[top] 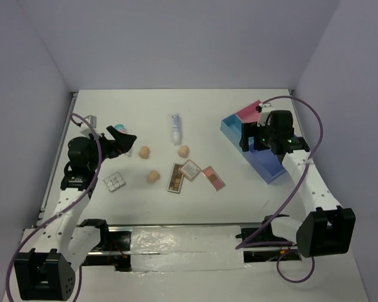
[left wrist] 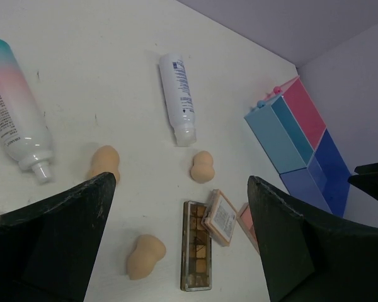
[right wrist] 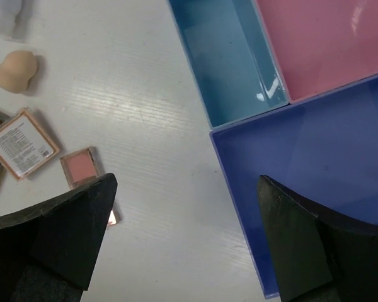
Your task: Organize the makeup
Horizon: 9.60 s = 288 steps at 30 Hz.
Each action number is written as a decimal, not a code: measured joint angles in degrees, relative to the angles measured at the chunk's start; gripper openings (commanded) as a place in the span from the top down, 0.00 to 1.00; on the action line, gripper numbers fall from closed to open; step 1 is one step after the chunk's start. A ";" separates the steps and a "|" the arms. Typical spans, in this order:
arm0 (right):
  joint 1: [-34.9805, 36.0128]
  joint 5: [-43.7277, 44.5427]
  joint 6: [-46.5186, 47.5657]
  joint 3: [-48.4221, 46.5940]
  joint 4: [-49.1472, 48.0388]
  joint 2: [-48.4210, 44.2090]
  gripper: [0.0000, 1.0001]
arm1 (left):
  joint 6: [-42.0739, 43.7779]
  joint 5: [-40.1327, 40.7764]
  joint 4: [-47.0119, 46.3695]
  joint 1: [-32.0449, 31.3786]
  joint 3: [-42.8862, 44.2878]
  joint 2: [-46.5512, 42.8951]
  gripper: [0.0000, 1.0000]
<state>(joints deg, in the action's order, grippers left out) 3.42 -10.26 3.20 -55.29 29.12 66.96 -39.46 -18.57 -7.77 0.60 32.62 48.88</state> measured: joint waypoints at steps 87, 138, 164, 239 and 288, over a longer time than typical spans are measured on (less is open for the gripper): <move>32.79 9.20 0.20 -7.26 6.40 34.71 0.91 | -2.58 0.35 17.66 -0.04 -8.09 -21.00 0.06; -8.59 -10.80 20.39 -43.43 9.44 42.12 0.91 | -2.89 -4.07 9.51 -0.04 -11.54 -13.18 0.10; -10.58 -7.08 20.50 -49.42 11.30 53.48 0.47 | -2.23 -0.98 12.28 -12.66 -6.54 -0.17 0.29; 9.01 -33.90 18.32 -5.01 8.59 11.52 0.05 | 6.47 36.35 30.56 -50.69 29.64 48.98 1.00; 17.55 -47.84 -13.66 -22.56 11.41 42.27 0.90 | 9.42 25.00 17.79 -50.73 25.11 36.41 0.99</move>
<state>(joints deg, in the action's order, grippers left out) 20.97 -58.11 -10.46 -77.84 40.53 109.23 -30.04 6.44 10.02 -50.13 57.74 85.30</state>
